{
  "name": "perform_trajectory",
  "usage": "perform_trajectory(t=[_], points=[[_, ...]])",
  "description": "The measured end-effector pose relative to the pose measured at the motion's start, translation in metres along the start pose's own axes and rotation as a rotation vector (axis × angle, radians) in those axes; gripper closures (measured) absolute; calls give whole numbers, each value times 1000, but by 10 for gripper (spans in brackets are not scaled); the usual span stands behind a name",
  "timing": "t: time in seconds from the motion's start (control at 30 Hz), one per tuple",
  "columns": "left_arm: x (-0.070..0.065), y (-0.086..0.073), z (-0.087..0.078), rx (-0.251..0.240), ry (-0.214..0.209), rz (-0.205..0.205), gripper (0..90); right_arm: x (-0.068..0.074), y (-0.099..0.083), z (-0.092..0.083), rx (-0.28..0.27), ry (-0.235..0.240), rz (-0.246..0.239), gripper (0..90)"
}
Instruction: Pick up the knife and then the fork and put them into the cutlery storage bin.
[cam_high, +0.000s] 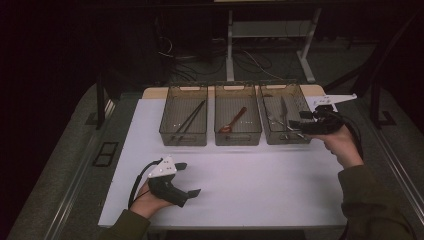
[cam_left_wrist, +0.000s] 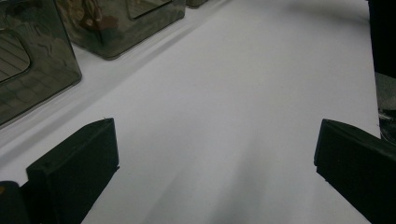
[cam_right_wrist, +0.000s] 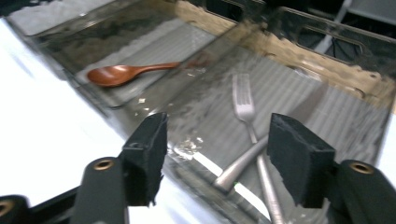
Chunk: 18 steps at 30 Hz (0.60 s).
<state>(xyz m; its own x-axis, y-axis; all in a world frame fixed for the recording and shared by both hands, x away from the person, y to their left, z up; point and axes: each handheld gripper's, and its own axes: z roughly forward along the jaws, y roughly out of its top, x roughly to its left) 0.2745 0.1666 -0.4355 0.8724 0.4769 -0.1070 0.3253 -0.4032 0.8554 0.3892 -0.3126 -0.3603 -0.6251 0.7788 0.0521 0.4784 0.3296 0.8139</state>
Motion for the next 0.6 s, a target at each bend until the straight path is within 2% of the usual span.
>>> perform_trajectory(t=[0.03, 0.1, 0.23, 0.33, 0.43, 0.6], points=[[0, 0, 0, 0, 1, 0, 0, 6, -2, -2, -10, -9, -18, 343], [0, 0, -1, -2, 1, -1, 0, 17, -6, -5, -30, -7, -26, 317], [0, 0, -2, -3, 4, -4, 0, 35, -19, -10, -69, 56, -11, 292], [0, -1, -2, -2, 7, -4, 0, 48, -32, -13, -79, 68, -15, 265], [0, 0, -2, -3, 8, -5, 0, 55, -44, -13, -76, 92, -10, 240], [0, 0, -2, -3, 9, -6, 0, 65, -63, -14, -71, 90, -8, 191]])
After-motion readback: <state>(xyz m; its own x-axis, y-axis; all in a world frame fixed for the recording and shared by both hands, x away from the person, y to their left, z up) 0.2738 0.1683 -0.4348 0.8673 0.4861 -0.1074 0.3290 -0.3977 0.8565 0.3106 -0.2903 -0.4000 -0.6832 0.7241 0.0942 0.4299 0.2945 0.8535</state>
